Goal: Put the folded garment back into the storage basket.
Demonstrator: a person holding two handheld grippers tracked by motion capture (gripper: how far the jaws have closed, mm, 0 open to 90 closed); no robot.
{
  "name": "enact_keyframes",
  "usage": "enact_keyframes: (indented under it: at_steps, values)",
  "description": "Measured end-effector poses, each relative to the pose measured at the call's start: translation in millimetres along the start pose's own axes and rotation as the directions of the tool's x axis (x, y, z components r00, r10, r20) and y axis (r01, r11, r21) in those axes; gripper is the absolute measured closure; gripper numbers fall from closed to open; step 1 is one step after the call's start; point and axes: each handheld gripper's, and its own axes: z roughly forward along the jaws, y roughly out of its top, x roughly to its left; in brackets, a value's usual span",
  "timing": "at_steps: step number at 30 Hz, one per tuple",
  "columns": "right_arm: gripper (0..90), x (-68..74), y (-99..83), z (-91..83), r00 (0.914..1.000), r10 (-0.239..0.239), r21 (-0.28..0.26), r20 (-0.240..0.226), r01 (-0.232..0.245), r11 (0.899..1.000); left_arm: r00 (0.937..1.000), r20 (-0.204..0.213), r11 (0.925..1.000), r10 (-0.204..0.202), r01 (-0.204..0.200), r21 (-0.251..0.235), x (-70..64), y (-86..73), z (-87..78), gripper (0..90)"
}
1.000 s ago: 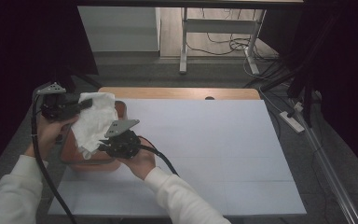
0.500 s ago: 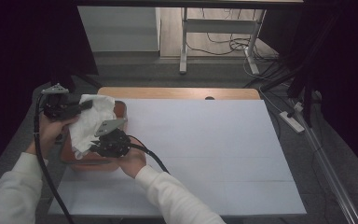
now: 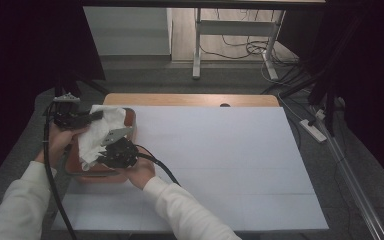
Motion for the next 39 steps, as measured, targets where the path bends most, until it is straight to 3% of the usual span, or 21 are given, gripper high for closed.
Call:
enact_keyframes:
  at_steps: [16, 19, 21, 22, 23, 24, 31, 39]
  values:
    - [82.8, -3.3, -3.8, 6.7, 1.0000, 0.007, 0.014, -0.001, -0.007, 1.000, 1.0000, -0.006, 0.9996, -0.002, 0.002, 0.027, 2.8, -2.1, 10.5, 75.8]
    - [81.4, -5.4, -5.0, 8.5, 0.9999, 0.017, 0.014, -0.003, -0.017, 1.000, 0.9990, -0.038, 0.9995, -0.022, 0.023, 0.023, 5.4, -2.8, 12.7, 70.4]
    - [70.9, -7.6, -5.9, 12.7, 0.9996, 0.024, 0.027, -0.013, -0.023, 0.999, 0.9956, -0.091, 0.9991, -0.024, 0.027, 0.033, 7.6, -2.1, 13.7, 49.9]
    - [58.3, -8.6, -6.3, 15.9, 0.9993, 0.030, 0.042, -0.025, -0.028, 0.999, 0.9950, -0.097, 0.9989, -0.024, 0.028, 0.038, 8.4, -1.8, 13.5, 37.7]
    - [47.7, -9.2, -6.7, 18.6, 0.9991, 0.037, 0.056, -0.023, -0.036, 0.998, 0.9947, -0.099, 0.9988, -0.029, 0.033, 0.036, 8.9, -1.9, 12.6, 30.2]
    - [44.5, -9.3, -7.1, 19.6, 0.9987, 0.046, 0.058, -0.020, -0.045, 0.997, 0.9942, -0.104, 0.9989, -0.029, 0.033, 0.032, 9.1, -2.0, 11.1, 27.5]
    - [32.5, -11.1, -5.5, 0.7, 0.9982, 0.057, -0.026, 0.018, -0.057, 0.998, 0.9977, -0.062, 0.9996, -0.027, 0.027, 0.010, 7.0, -3.1, 3.5, 24.6]
    - [32.3, -22.6, -11.8, -36.9, 0.9950, 0.088, -0.060, 0.048, -0.085, 0.995, 0.9997, -0.025, 1.0000, -0.009, 0.009, -0.002, -9.8, -2.5, -4.4, 25.6]
